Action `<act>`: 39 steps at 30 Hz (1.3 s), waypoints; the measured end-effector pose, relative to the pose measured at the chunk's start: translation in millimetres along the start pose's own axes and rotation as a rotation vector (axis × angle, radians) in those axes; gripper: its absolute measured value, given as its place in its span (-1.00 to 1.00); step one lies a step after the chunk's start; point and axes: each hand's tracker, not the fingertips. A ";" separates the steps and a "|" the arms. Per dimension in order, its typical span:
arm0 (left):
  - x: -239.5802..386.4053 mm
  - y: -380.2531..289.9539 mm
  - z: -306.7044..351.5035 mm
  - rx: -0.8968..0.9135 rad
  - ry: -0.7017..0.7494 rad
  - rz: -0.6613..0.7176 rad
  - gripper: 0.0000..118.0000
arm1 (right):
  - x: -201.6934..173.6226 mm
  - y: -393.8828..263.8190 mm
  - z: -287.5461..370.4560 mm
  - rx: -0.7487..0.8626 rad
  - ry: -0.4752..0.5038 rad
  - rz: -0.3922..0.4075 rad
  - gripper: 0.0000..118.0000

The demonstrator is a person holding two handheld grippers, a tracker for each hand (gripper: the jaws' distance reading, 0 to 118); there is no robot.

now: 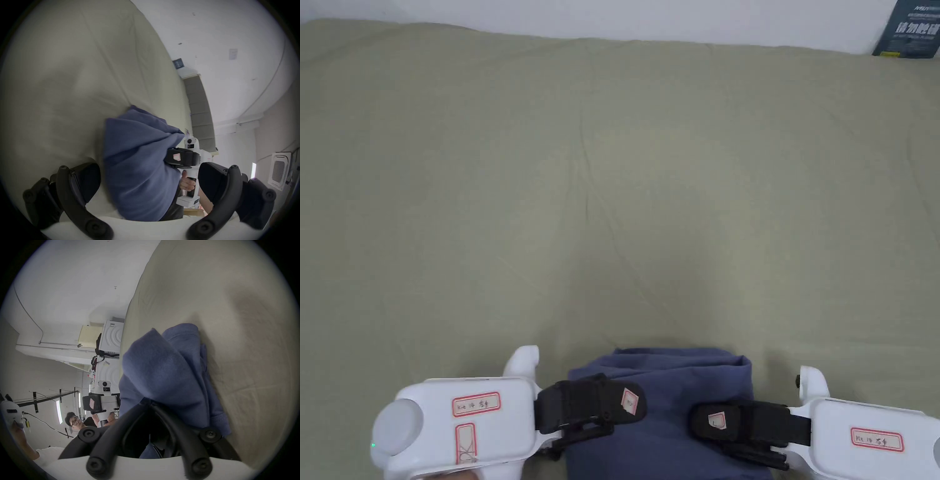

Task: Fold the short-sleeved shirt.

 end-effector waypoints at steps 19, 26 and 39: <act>2.7 41.3 99.1 0.039 0.164 -0.083 -0.50 | -41.4 0.8 39.6 0.099 -0.014 0.107 -1.00; -2.5 97.9 288.5 0.169 0.490 -0.094 -0.50 | -61.5 23.8 67.4 0.214 -0.036 0.140 -1.00; -56.4 167.3 393.3 0.165 0.629 -0.001 0.80 | -81.7 41.6 72.7 0.313 -0.134 0.138 -1.00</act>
